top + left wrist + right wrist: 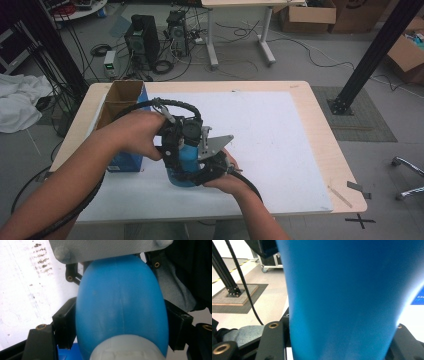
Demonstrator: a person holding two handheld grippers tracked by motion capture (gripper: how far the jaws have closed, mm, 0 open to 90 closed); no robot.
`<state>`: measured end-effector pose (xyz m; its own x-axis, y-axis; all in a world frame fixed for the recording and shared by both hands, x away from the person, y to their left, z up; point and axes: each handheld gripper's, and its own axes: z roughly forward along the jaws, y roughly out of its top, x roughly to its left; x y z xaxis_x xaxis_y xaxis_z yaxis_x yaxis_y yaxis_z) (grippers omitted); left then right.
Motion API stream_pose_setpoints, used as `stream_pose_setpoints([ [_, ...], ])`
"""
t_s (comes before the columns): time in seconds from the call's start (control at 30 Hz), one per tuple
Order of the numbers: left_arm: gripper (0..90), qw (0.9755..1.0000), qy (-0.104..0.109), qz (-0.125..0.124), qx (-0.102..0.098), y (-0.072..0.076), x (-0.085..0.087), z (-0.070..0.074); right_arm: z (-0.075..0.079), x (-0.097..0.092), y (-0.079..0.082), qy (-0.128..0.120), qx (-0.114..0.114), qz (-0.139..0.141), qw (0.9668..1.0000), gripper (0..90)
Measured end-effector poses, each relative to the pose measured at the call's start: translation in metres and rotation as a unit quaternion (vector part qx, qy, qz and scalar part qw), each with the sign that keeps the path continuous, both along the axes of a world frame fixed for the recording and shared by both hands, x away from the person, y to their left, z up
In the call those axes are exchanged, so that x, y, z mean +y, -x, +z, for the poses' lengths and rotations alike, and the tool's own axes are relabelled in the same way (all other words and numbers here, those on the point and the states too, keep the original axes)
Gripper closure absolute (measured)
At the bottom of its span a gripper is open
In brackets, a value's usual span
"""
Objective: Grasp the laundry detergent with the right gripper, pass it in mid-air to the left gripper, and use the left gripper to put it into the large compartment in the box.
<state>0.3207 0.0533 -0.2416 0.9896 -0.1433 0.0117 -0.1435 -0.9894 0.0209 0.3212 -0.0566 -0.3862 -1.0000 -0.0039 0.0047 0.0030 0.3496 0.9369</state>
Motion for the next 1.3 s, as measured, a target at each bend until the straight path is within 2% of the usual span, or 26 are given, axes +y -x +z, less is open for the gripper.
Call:
stream_pose_setpoints([
  [0.33, 30.1, 1.0, -0.002, -0.001, -0.002, -0.0003, -0.0014, -0.0001, -0.0005, -0.0011, -0.0008, 0.0, -0.001, -0.001, 1.0, 44.6],
  [0.5, 32.0, 1.0, -0.004, -0.003, -0.001, 0.0002, -0.0028, -0.0005, -0.0019, -0.0022, -0.0002, 0.004, 0.009, -0.003, 1.0, 44.6],
  [0.63, 33.5, 1.0, -0.005, -0.003, -0.001, 0.0002, -0.0039, -0.0012, -0.0017, -0.0021, -0.0012, 0.001, -0.001, -0.002, 1.0, 44.7],
  [1.07, 37.7, 0.9999, -0.011, -0.001, -0.01, 0.0008, -0.0035, -0.0021, -0.002, -0.0004, -0.0012, 0.003, -0.002, -0.001, 1.0, 44.7],
  [1.3, 38.2, 0.9997, -0.018, 0.013, -0.014, 0.0036, -0.005, 0.0009, -0.0001, 0.0006, -0.0003, 0.005, 0.003, 0.006, 1.0, 44.0],
])
